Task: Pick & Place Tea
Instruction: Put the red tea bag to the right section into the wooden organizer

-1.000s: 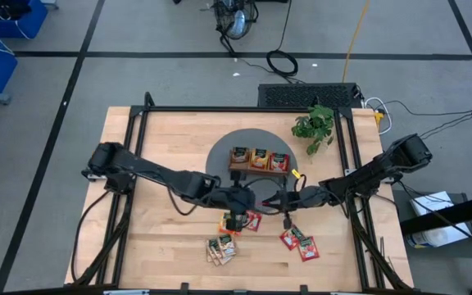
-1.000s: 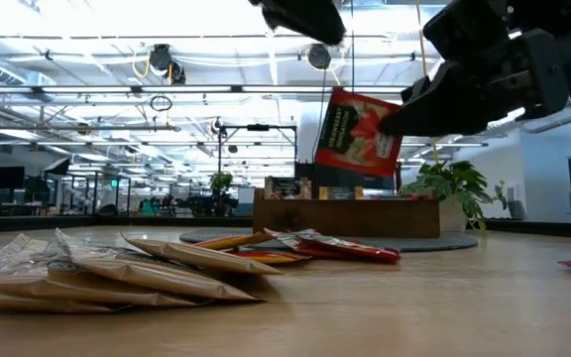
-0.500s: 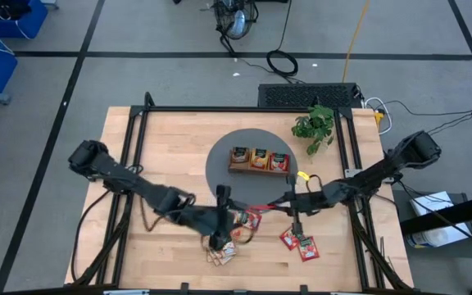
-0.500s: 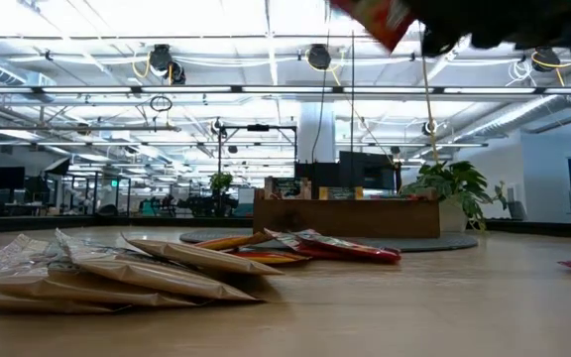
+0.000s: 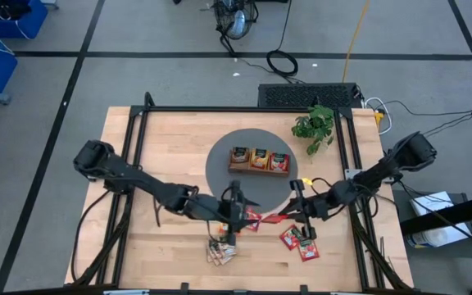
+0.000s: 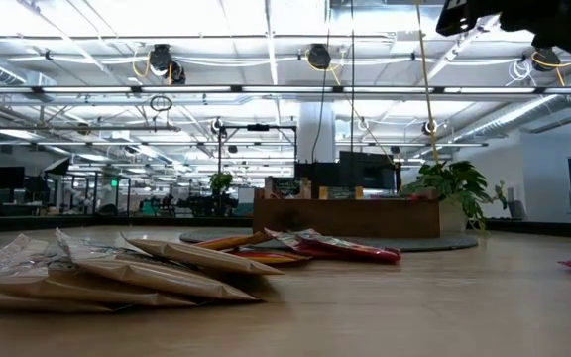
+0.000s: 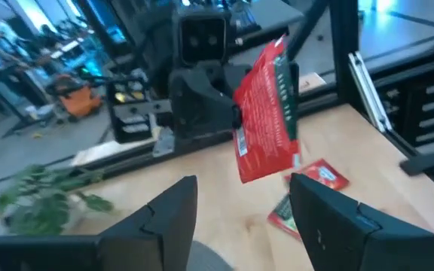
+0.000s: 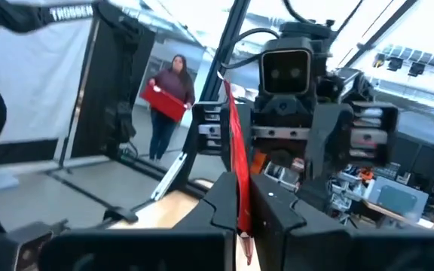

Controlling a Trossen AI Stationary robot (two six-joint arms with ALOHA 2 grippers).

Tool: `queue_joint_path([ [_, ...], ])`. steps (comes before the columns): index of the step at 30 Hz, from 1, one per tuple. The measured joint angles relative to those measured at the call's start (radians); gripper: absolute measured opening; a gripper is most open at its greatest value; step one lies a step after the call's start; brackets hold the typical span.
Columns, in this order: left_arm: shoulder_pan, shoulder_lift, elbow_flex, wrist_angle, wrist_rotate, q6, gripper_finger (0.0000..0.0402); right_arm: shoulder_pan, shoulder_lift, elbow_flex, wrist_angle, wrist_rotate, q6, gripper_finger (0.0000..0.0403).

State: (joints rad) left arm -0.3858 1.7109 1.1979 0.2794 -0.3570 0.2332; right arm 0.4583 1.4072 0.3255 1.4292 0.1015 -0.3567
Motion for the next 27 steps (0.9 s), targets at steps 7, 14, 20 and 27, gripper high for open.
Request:
queue_joint_path([
  [7, 0.011, 0.019, 0.0, 0.018, 0.044, 0.02, 0.0214, -0.001, 0.029, 0.013, 0.005, 0.074, -0.032, 0.0011],
  [14, 0.01, 0.02, 0.001, 0.013, 0.077, 0.02, 0.0185, -0.014, 0.03, 0.013, 0.003, 0.081, -0.026, 0.0012],
  [20, 0.007, 0.02, 0.001, 0.021, 0.087, 0.025, 0.0103, -0.014, 0.03, 0.013, 0.002, 0.079, -0.025, 0.0014],
  [27, 0.028, 0.02, 0.001, 0.017, 0.09, 0.031, 0.0008, -0.019, 0.03, 0.013, -0.017, 0.081, -0.023, 0.0014],
])
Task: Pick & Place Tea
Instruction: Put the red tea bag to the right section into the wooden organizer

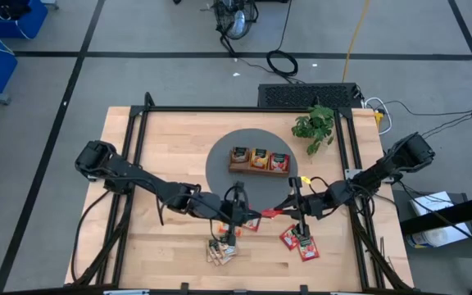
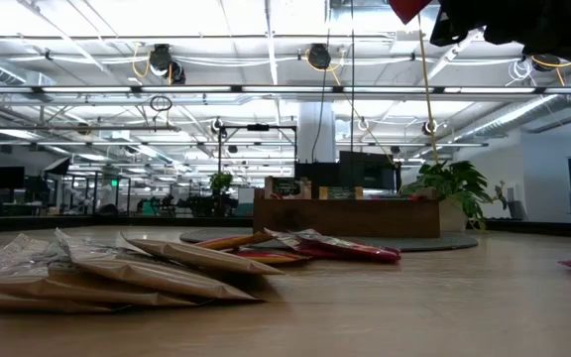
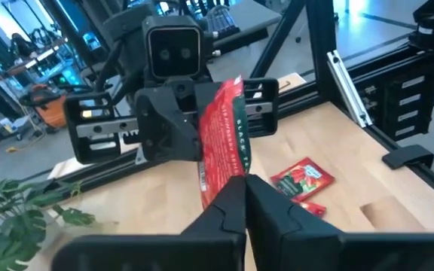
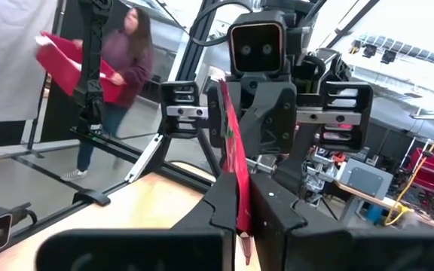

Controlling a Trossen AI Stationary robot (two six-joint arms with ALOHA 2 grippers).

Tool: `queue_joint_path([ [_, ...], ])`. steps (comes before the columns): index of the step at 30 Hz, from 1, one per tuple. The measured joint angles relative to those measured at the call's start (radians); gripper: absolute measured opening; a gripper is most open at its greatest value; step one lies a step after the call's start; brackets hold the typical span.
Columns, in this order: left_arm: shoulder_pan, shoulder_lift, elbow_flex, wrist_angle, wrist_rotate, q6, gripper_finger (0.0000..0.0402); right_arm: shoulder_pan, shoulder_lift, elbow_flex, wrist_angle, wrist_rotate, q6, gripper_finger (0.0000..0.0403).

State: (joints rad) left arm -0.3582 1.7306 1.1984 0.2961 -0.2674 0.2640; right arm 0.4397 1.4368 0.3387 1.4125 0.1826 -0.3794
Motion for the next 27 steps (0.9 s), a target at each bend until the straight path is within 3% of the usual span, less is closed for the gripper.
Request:
queue_joint_path([
  [12, 0.0, 0.0, 0.0, -0.029, -0.031, -0.003, 0.0003, -0.002, -0.001, 0.0, -0.047, 0.006, 0.052, 0.0021],
  [20, 0.0, 0.0, 0.0, -0.037, -0.061, -0.019, 0.0002, 0.0, -0.033, 0.0, -0.169, 0.186, 0.133, 0.0103],
  [27, 0.001, 0.0, 0.001, -0.133, -0.12, -0.05, 0.0001, 0.001, -0.16, -0.001, -0.46, 0.308, 0.215, 0.0163],
])
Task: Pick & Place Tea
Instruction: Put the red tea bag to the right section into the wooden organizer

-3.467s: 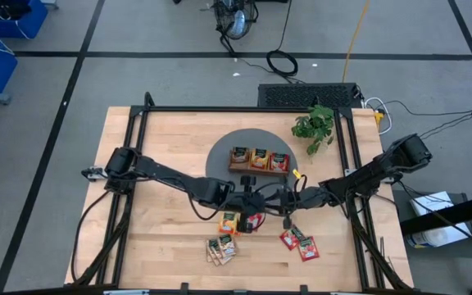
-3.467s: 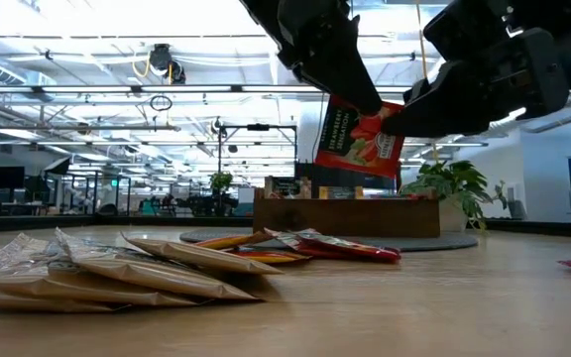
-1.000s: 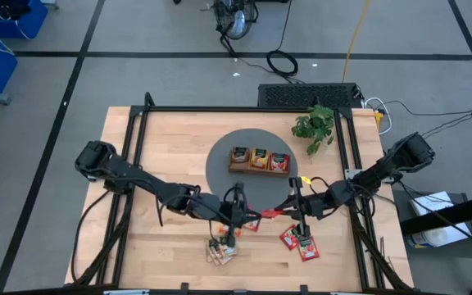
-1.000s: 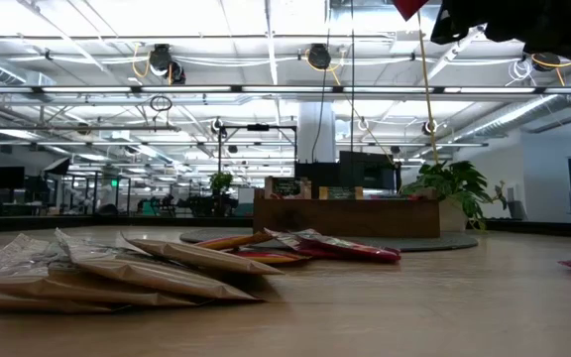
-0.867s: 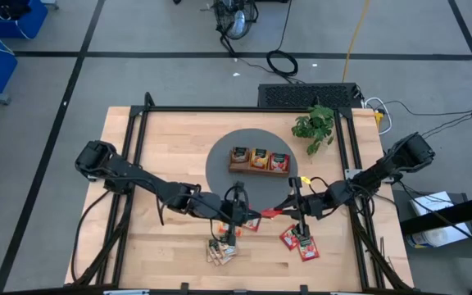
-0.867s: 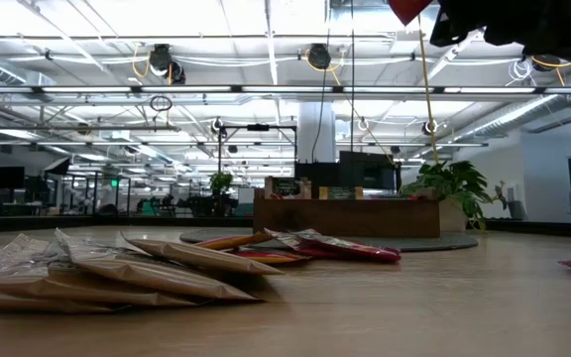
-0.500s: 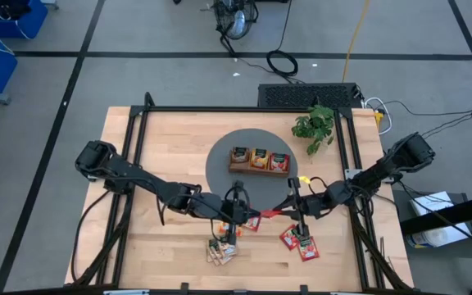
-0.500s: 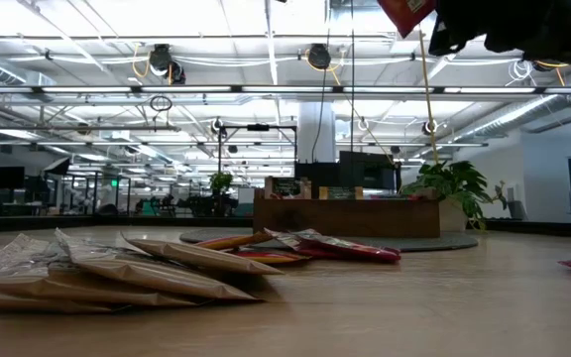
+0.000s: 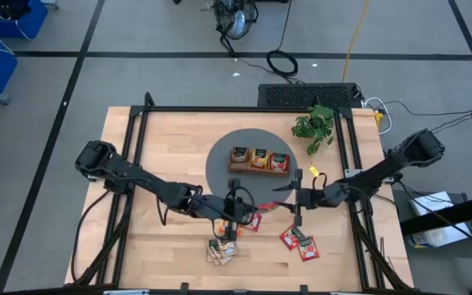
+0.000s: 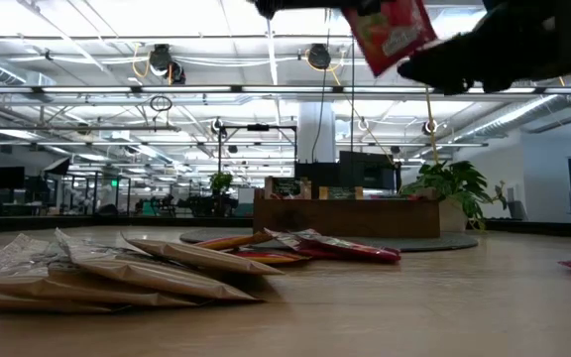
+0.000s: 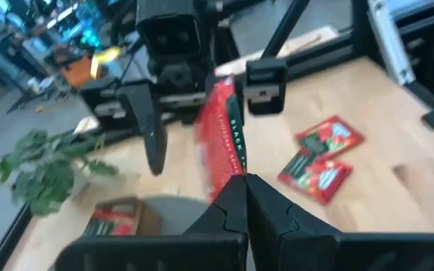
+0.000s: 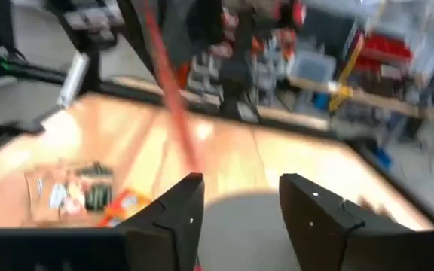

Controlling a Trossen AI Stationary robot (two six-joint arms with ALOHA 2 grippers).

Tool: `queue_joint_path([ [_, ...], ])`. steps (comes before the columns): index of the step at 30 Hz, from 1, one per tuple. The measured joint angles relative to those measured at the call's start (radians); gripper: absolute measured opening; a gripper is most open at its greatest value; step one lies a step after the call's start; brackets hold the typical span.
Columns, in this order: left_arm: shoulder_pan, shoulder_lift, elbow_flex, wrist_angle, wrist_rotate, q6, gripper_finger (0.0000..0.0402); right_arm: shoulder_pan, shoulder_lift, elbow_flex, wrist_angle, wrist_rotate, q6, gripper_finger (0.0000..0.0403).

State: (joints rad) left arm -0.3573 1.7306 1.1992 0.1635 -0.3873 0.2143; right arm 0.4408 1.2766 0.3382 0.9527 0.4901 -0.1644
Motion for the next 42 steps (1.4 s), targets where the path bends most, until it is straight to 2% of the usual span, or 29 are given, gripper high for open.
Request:
queue_joint_path([
  [5, 0.002, 0.0, 0.0, -0.05, -0.008, -0.041, 0.0001, 0.015, -0.136, 0.0, -0.21, 0.006, 0.082, 0.0173],
  [11, 0.004, 0.0, 0.0, -0.064, -0.018, -0.061, 0.0001, 0.055, -0.208, 0.0, -0.25, 0.007, 0.063, 0.0168],
  [15, 0.011, 0.0, 0.0, -0.064, -0.016, -0.067, 0.0001, 0.065, -0.186, 0.017, -0.246, 0.007, 0.05, 0.017],
  [20, 0.037, 0.0, 0.0, -0.065, -0.013, -0.085, 0.0001, 0.064, -0.113, 0.109, -0.302, 0.012, 0.049, 0.0179],
  [26, 0.056, 0.012, 0.001, -0.074, 0.016, -0.091, 0.0001, 0.051, -0.031, 0.204, -0.388, 0.109, 0.063, 0.0182],
  [29, 0.057, 0.026, 0.002, -0.076, 0.02, -0.092, 0.0001, 0.02, -0.011, 0.224, -0.399, 0.123, 0.047, 0.0178],
  [35, 0.054, 0.035, 0.001, -0.09, 0.019, -0.093, 0.0001, -0.041, 0.007, 0.23, -0.405, -0.049, 0.051, 0.0155],
  [42, 0.056, 0.036, 0.001, -0.088, 0.016, -0.092, 0.0001, -0.051, 0.013, 0.23, -0.432, -0.133, 0.033, 0.0069],
])
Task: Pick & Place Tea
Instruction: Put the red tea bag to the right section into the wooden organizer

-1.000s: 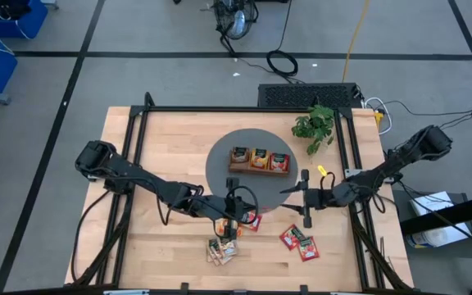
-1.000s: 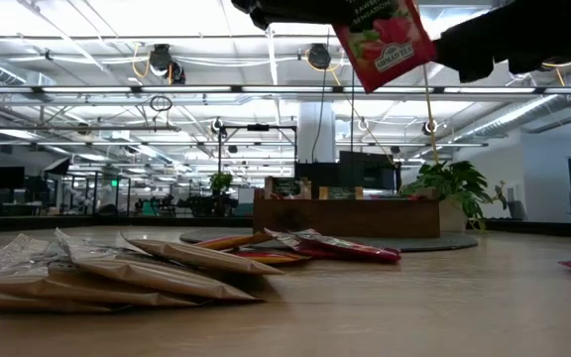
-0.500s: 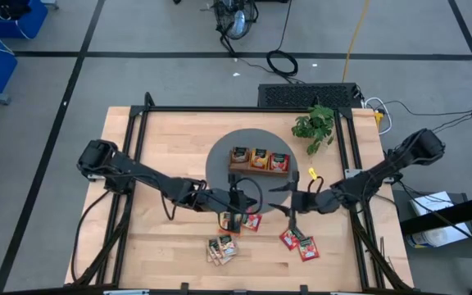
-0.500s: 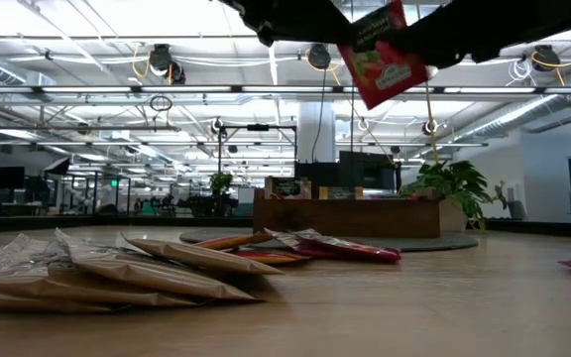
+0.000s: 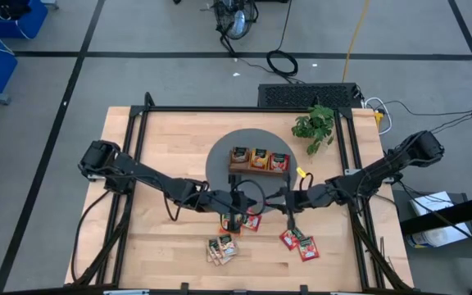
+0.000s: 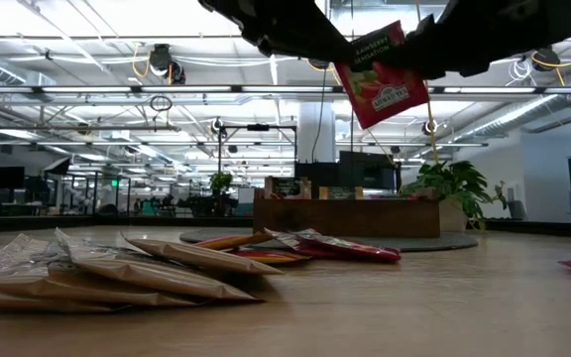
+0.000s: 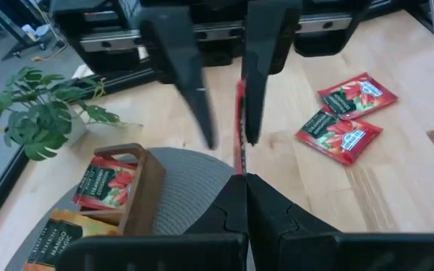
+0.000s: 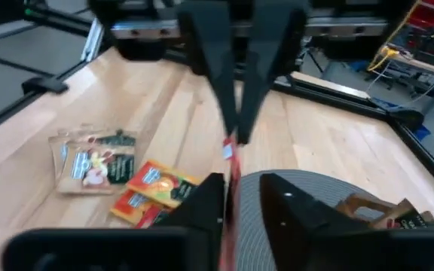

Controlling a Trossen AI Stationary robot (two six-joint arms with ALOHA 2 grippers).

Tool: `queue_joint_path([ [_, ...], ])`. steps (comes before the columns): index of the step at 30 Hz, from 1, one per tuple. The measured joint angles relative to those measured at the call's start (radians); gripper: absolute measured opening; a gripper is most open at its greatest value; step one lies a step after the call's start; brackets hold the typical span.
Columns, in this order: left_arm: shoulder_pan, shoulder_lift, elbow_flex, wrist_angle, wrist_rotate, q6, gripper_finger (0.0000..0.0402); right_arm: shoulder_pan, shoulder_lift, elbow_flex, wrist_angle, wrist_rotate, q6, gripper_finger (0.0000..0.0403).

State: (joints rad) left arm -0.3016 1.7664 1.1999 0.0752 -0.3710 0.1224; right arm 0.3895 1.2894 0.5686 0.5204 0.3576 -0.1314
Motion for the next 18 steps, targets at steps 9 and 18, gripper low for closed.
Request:
queue_joint_path([
  [9, 0.011, 0.0, 0.0, -0.003, 0.011, 0.004, 0.0016, 0.0, 0.0, -0.001, 0.0, -0.023, -0.015, 0.0004],
  [18, -0.01, -0.014, -0.001, -0.055, -0.023, 0.027, 0.0066, -0.034, -0.006, -0.01, 0.035, -0.062, -0.007, 0.0001],
])
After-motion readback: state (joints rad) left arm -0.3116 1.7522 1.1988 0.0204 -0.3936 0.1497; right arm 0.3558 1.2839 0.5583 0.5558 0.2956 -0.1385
